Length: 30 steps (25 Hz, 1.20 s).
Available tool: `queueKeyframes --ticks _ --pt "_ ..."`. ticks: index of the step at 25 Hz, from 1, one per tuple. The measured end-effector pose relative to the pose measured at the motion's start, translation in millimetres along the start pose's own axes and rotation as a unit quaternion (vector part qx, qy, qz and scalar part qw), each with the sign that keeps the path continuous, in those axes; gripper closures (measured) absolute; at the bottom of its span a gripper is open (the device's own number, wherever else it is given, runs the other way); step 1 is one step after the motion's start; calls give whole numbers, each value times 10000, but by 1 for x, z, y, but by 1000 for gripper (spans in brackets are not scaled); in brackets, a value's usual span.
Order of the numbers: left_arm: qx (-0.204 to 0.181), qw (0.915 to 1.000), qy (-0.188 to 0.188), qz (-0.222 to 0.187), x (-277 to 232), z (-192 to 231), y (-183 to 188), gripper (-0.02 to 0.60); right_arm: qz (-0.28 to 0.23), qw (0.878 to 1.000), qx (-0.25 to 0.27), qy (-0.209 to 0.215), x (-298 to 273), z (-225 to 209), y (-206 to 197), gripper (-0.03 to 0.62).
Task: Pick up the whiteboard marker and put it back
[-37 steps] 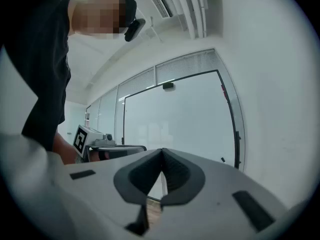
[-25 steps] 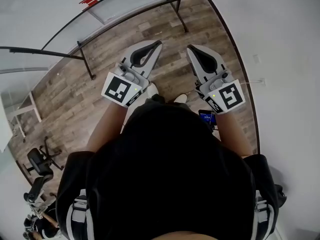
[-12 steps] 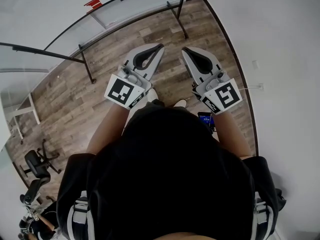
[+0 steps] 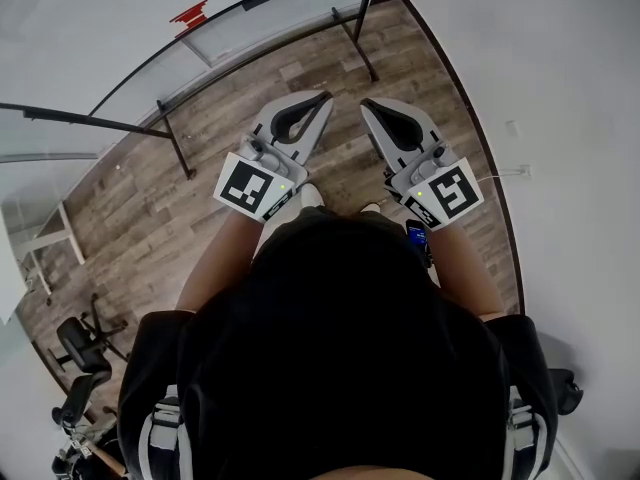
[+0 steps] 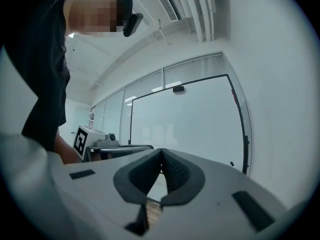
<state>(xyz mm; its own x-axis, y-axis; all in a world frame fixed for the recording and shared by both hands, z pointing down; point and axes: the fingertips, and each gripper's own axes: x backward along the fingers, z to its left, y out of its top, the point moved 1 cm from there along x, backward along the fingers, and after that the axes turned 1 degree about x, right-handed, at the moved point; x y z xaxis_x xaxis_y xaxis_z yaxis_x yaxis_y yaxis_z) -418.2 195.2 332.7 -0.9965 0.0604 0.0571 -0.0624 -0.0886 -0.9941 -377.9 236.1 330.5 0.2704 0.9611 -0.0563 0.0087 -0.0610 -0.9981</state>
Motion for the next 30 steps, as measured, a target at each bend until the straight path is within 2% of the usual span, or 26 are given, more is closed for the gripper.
queueKeyframes --ticks 4,10,24,30 --pt "81 9999 -102 2 -7 21 -9 577 66 9998 -31 -185 -12 -18 -10 600" --pt "152 9997 -191 -10 -6 24 -4 577 89 9994 -63 -342 -12 -19 -8 600" --pt "18 10000 -51 41 -70 36 0 577 87 9999 -103 -25 -14 -80 -8 600" --pt "-25 10000 20 13 -106 40 2 577 25 10000 -89 25 -17 -119 -1 600"
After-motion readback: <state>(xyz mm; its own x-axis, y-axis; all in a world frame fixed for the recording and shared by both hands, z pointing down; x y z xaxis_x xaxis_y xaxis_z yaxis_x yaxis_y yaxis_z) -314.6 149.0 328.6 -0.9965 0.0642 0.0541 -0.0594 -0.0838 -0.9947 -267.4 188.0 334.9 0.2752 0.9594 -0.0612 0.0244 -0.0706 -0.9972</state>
